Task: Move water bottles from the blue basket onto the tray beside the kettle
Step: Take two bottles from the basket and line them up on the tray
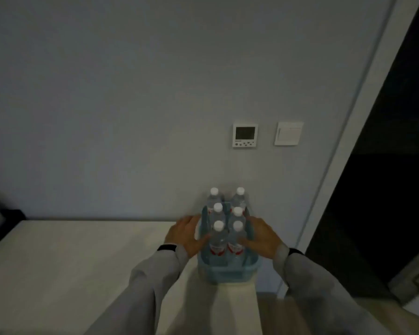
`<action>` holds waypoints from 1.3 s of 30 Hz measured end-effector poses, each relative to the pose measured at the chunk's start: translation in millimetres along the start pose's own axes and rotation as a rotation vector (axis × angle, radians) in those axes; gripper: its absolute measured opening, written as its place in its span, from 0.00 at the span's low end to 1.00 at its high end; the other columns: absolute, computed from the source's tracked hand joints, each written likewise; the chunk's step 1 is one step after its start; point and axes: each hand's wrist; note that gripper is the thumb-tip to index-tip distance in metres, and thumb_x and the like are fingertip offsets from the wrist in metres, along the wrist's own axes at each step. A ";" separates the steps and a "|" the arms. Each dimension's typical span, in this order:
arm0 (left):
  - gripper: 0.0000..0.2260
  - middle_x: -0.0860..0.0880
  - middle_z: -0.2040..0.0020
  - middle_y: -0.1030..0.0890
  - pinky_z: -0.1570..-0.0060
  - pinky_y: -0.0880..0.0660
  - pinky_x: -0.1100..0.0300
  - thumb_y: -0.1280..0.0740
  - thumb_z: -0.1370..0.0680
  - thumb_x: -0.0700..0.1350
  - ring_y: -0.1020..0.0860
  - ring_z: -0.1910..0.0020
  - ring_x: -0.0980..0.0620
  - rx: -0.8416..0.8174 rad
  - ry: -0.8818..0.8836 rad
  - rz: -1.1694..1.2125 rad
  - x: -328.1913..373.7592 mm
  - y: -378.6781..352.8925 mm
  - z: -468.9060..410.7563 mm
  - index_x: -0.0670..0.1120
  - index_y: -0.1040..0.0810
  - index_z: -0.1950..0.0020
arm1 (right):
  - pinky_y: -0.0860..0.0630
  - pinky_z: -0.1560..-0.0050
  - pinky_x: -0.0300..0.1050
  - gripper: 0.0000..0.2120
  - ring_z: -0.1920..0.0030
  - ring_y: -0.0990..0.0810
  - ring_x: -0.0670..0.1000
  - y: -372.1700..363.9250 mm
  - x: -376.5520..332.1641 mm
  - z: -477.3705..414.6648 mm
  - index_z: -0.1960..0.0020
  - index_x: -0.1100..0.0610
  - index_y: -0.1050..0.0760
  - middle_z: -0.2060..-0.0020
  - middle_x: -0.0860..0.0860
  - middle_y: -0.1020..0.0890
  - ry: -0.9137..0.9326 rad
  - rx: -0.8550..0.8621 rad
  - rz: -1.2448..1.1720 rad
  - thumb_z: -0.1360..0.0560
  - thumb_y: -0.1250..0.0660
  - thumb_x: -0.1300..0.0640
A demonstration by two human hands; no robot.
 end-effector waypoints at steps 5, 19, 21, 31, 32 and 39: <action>0.35 0.41 0.33 0.26 0.36 0.27 0.48 0.29 0.28 0.61 0.26 0.34 0.41 -0.207 0.125 0.258 5.1 -45.9 -10.1 0.50 0.35 0.26 | 0.19 0.45 0.52 0.16 0.45 0.17 0.51 -38.0 23.7 -2.4 0.43 0.56 0.21 0.47 0.53 0.15 -0.126 0.053 -0.131 0.28 0.25 0.53; 0.31 0.48 0.36 0.21 0.44 0.27 0.59 0.23 0.34 0.60 0.22 0.39 0.47 -0.017 0.262 0.577 11.2 -111.5 -36.3 0.55 0.29 0.34 | 0.22 0.39 0.54 0.34 0.40 0.21 0.51 -84.8 78.3 -21.2 0.35 0.50 0.30 0.40 0.49 0.20 -0.375 0.205 -0.330 0.35 0.20 0.44; 0.30 0.47 0.36 0.21 0.44 0.25 0.56 0.23 0.33 0.59 0.22 0.39 0.45 -0.008 0.282 0.561 11.2 -112.7 -36.7 0.53 0.28 0.35 | 0.22 0.38 0.54 0.35 0.40 0.21 0.50 -86.8 81.4 -21.6 0.34 0.49 0.30 0.39 0.49 0.20 -0.363 0.219 -0.335 0.35 0.21 0.42; 0.28 0.48 0.43 0.16 0.50 0.22 0.56 0.21 0.34 0.57 0.18 0.45 0.47 0.117 0.279 0.552 9.5 -116.0 -26.0 0.53 0.25 0.38 | 0.21 0.42 0.46 0.30 0.43 0.19 0.47 -79.5 80.8 -14.5 0.37 0.45 0.27 0.43 0.45 0.18 -0.290 0.257 -0.332 0.36 0.20 0.44; 0.29 0.48 0.43 0.16 0.49 0.21 0.55 0.21 0.35 0.57 0.18 0.45 0.48 0.139 0.283 0.564 9.7 -113.8 -24.2 0.53 0.25 0.38 | 0.21 0.43 0.43 0.29 0.44 0.19 0.46 -76.2 78.1 -13.6 0.38 0.45 0.26 0.44 0.44 0.17 -0.279 0.265 -0.324 0.36 0.20 0.44; 0.28 0.67 0.48 0.20 0.52 0.21 0.68 0.22 0.38 0.63 0.20 0.51 0.67 0.288 0.180 0.626 15.1 -60.0 -11.4 0.72 0.31 0.44 | 0.26 0.52 0.24 0.26 0.49 0.21 0.31 -31.9 27.9 -12.0 0.42 0.39 0.26 0.49 0.35 0.18 -0.125 0.323 -0.299 0.37 0.20 0.41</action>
Point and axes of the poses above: each hand's wrist, its own z-axis away from the middle knuckle, its own y-axis out of the back of the hand, x = y × z
